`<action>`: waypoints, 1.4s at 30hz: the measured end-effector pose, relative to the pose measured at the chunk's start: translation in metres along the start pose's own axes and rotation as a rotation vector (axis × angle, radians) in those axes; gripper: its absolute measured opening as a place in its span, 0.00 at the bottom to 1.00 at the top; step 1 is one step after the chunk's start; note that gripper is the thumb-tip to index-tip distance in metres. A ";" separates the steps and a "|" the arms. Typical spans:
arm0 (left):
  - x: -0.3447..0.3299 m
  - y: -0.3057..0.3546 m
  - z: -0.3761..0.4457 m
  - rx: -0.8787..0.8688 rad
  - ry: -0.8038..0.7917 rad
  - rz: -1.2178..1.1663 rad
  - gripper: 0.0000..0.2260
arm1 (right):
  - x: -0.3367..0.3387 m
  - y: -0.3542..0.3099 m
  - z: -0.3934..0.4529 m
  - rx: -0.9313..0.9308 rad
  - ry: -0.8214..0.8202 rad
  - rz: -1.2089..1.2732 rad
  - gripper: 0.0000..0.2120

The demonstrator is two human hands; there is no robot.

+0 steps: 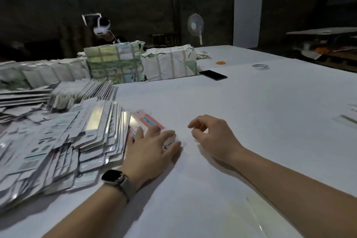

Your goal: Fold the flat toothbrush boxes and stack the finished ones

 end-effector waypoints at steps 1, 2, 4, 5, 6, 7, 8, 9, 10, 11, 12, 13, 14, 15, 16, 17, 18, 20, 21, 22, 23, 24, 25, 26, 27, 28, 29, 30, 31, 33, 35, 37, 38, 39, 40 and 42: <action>0.001 0.001 0.001 -0.007 -0.001 -0.022 0.24 | 0.000 0.000 0.000 -0.003 0.000 0.014 0.09; 0.003 0.003 0.002 -0.020 0.009 -0.057 0.22 | -0.001 -0.002 0.000 0.001 -0.007 0.016 0.09; 0.007 0.005 0.004 -0.035 0.059 -0.137 0.17 | -0.003 -0.004 -0.001 0.021 -0.017 0.012 0.09; 0.010 0.005 0.004 -0.032 0.098 -0.159 0.15 | -0.004 -0.005 -0.001 0.031 -0.014 0.014 0.10; 0.012 0.005 0.004 -0.026 0.138 -0.170 0.13 | -0.004 -0.006 -0.001 0.035 -0.010 0.018 0.10; 0.014 0.004 0.003 -0.015 0.170 -0.189 0.11 | -0.004 -0.006 -0.001 0.033 -0.006 0.024 0.10; 0.016 0.003 0.003 -0.002 0.190 -0.219 0.09 | -0.004 -0.005 0.000 0.027 -0.001 0.030 0.10; 0.018 0.002 0.002 0.009 0.200 -0.251 0.08 | -0.004 -0.004 0.000 0.021 0.004 0.038 0.10; 0.019 0.002 0.002 0.018 0.208 -0.274 0.08 | -0.004 -0.003 0.000 0.013 0.007 0.047 0.10; 0.019 0.002 0.001 0.028 0.220 -0.286 0.08 | -0.004 -0.003 0.000 0.005 0.009 0.057 0.10; 0.020 0.001 0.000 0.039 0.238 -0.291 0.08 | -0.004 -0.003 0.000 -0.002 0.010 0.066 0.10; 0.021 0.000 0.000 0.052 0.257 -0.293 0.09 | -0.004 -0.003 0.000 -0.008 0.012 0.075 0.10; 0.022 0.000 -0.001 0.059 0.272 -0.297 0.09 | -0.003 -0.003 0.000 -0.012 0.013 0.078 0.10; 0.022 0.000 -0.001 0.053 0.282 -0.315 0.08 | -0.003 -0.003 0.000 -0.013 0.012 0.077 0.10; 0.023 0.002 -0.001 0.034 0.288 -0.358 0.07 | -0.003 -0.003 0.000 -0.015 0.009 0.073 0.10; 0.024 0.004 -0.002 0.006 0.296 -0.418 0.06 | -0.003 -0.003 -0.001 -0.016 0.005 0.071 0.10; 0.026 0.006 -0.003 -0.024 0.309 -0.476 0.06 | -0.003 -0.004 -0.001 -0.017 0.005 0.072 0.10; 0.030 0.012 -0.008 -0.089 0.357 -0.558 0.08 | -0.002 -0.003 0.000 -0.020 0.016 0.083 0.10; 0.033 0.015 -0.011 -0.130 0.385 -0.596 0.09 | -0.002 -0.002 0.001 -0.026 0.024 0.094 0.09; 0.035 0.018 -0.014 -0.176 0.415 -0.631 0.09 | -0.002 0.000 0.002 -0.039 0.030 0.116 0.08; 0.038 0.022 -0.017 -0.223 0.444 -0.655 0.09 | -0.001 0.001 0.004 -0.063 0.036 0.156 0.07; 0.040 0.026 -0.021 -0.270 0.470 -0.666 0.09 | -0.001 0.003 0.004 -0.100 0.042 0.213 0.05; 0.043 0.030 -0.024 -0.315 0.493 -0.667 0.09 | -0.002 0.005 0.005 -0.144 0.047 0.278 0.06; 0.045 0.034 -0.027 -0.356 0.513 -0.664 0.09 | -0.002 0.007 0.005 -0.190 0.053 0.345 0.09; 0.047 0.039 -0.029 -0.398 0.531 -0.662 0.10 | -0.002 0.008 0.006 -0.233 0.056 0.406 0.12; 0.049 0.043 -0.032 -0.444 0.541 -0.659 0.11 | -0.002 0.008 0.006 -0.266 0.052 0.460 0.13; 0.049 0.048 -0.034 -0.496 0.533 -0.654 0.11 | -0.002 0.007 0.005 -0.288 0.042 0.507 0.13; 0.049 0.051 -0.037 -0.545 0.503 -0.652 0.10 | -0.001 0.005 0.004 -0.301 0.028 0.554 0.11; 0.047 0.054 -0.039 -0.582 0.461 -0.659 0.10 | 0.001 0.004 0.004 -0.308 0.018 0.607 0.09; 0.043 0.056 -0.041 -0.598 0.374 -0.722 0.08 | 0.004 0.002 0.001 -0.309 0.023 0.702 0.07; 0.040 0.055 -0.040 -0.537 0.352 -0.804 0.08 | 0.006 0.001 0.000 -0.292 0.039 0.767 0.06; 0.040 0.047 -0.034 -0.406 0.452 -0.820 0.13 | 0.005 -0.003 -0.003 -0.252 0.030 0.802 0.07; 0.040 0.040 -0.029 -0.315 0.494 -0.833 0.15 | 0.003 -0.006 -0.004 -0.227 0.021 0.807 0.07; 0.039 0.032 -0.025 -0.224 0.513 -0.866 0.15 | 0.001 -0.008 -0.005 -0.198 0.013 0.807 0.08; 0.038 0.026 -0.021 -0.143 0.505 -0.918 0.15 | -0.001 -0.010 -0.006 -0.166 0.009 0.798 0.08; 0.032 0.018 -0.016 -0.033 0.384 -1.097 0.12 | -0.004 -0.014 -0.009 -0.093 0.003 0.744 0.10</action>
Point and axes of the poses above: each hand's wrist, its own z-axis towards the middle knuckle, its own x-axis out of the back of the hand, y = z × x, the point moved 5 cm from there along z, towards the middle knuckle, and after that the axes turned 2 degrees about x, right-handed, at the moved point
